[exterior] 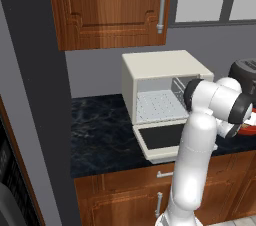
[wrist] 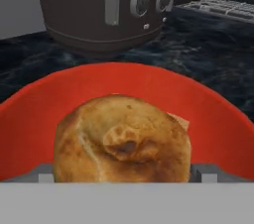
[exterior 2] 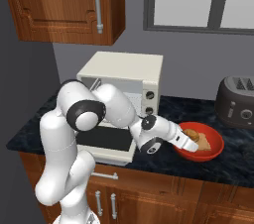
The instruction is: Pick up the heated bread from the toaster oven and place it in the bowl. Then move the bread bowl to the dining counter.
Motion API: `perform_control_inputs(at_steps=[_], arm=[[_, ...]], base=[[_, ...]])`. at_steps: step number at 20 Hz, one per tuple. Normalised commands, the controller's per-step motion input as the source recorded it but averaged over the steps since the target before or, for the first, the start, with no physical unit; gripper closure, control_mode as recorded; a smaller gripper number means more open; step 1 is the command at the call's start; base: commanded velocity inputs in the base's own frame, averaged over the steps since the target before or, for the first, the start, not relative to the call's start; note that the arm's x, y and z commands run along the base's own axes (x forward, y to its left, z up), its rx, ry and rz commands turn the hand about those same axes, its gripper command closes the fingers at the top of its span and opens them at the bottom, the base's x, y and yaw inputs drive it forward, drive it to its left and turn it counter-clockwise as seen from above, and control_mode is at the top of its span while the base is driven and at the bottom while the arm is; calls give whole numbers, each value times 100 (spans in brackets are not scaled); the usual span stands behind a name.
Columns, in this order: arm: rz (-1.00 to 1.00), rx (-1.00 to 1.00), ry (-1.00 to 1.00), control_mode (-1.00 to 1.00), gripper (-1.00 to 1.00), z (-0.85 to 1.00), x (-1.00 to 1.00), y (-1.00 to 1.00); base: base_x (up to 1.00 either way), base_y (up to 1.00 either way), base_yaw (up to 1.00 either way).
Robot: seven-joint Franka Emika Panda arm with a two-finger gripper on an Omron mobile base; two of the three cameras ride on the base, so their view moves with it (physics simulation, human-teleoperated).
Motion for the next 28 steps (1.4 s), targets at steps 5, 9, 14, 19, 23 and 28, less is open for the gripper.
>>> perform_control_inputs(at_steps=[5, 9, 14, 19, 23, 28], arm=[[0, 2, 11, -100, -100, 100, 1, 0], [0, 11, 26, -100, -100, 100, 0, -6], [0, 7, 13, -100, -100, 43, 0, -9], [-6, 7, 0, -100, -100, 91, 0, -3], [-11, 3, -6, -100, -100, 83, -1, -4], [0, 1, -2, -100, -100, 20, -5, -4]], base=[[0, 0, 0], [0, 0, 0], [0, 0, 0], [0, 0, 0], [0, 0, 0], [0, 0, 0]])
